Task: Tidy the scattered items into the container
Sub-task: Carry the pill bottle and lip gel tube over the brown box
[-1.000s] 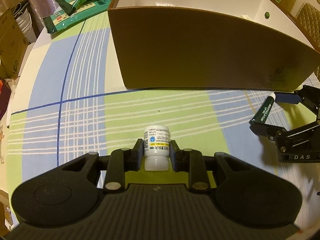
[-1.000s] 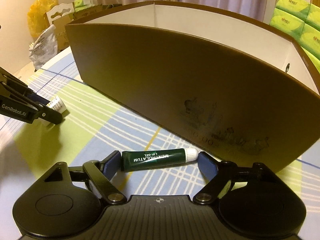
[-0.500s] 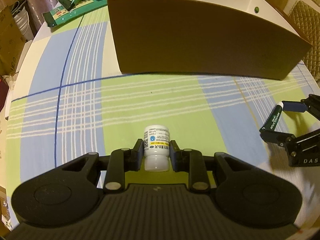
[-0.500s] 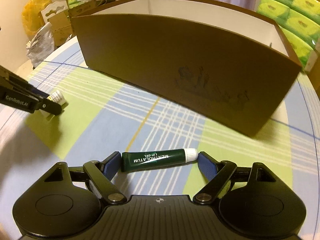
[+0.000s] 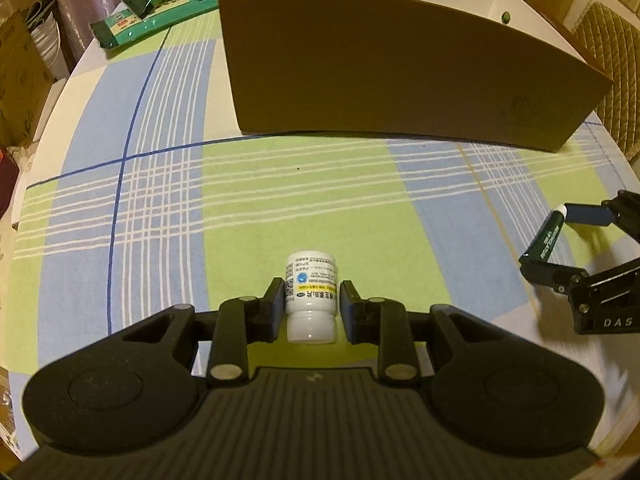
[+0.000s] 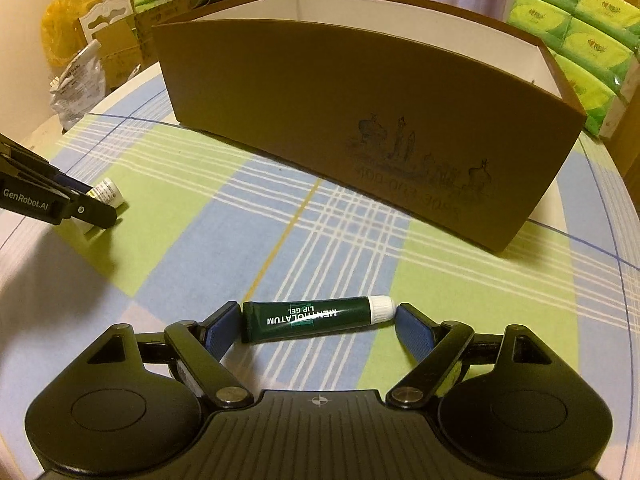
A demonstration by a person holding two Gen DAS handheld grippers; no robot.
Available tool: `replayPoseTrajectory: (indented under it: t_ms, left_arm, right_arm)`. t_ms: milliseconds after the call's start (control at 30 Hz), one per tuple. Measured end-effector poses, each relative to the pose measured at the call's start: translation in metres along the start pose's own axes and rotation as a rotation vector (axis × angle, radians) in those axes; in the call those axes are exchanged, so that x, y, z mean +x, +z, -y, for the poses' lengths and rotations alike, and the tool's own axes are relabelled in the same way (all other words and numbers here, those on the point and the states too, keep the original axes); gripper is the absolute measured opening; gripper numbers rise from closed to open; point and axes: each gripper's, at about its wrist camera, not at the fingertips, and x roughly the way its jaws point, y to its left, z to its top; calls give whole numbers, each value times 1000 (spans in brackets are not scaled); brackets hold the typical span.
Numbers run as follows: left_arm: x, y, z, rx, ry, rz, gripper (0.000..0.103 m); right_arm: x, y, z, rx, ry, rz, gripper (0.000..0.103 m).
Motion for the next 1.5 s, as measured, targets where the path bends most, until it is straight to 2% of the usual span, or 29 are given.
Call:
replayPoseTrajectory:
  t_ms: [433, 867, 1133, 1500]
  left_arm:
    - [-4, -12, 3, 10, -10, -3, 23]
    - [-12, -10, 2, 4, -35, -5, 23]
    - [-33, 0, -2, -6, -60, 48, 23]
    - [-60, 31, 0, -11, -94, 134, 23]
  right_arm:
    - [-2, 0, 0, 9, 6, -10, 80]
    - [-11, 6, 0, 23, 27, -24, 80]
    - [-32, 18, 4, 40, 55, 19, 80]
    - [-57, 48, 5, 35, 89, 94, 80]
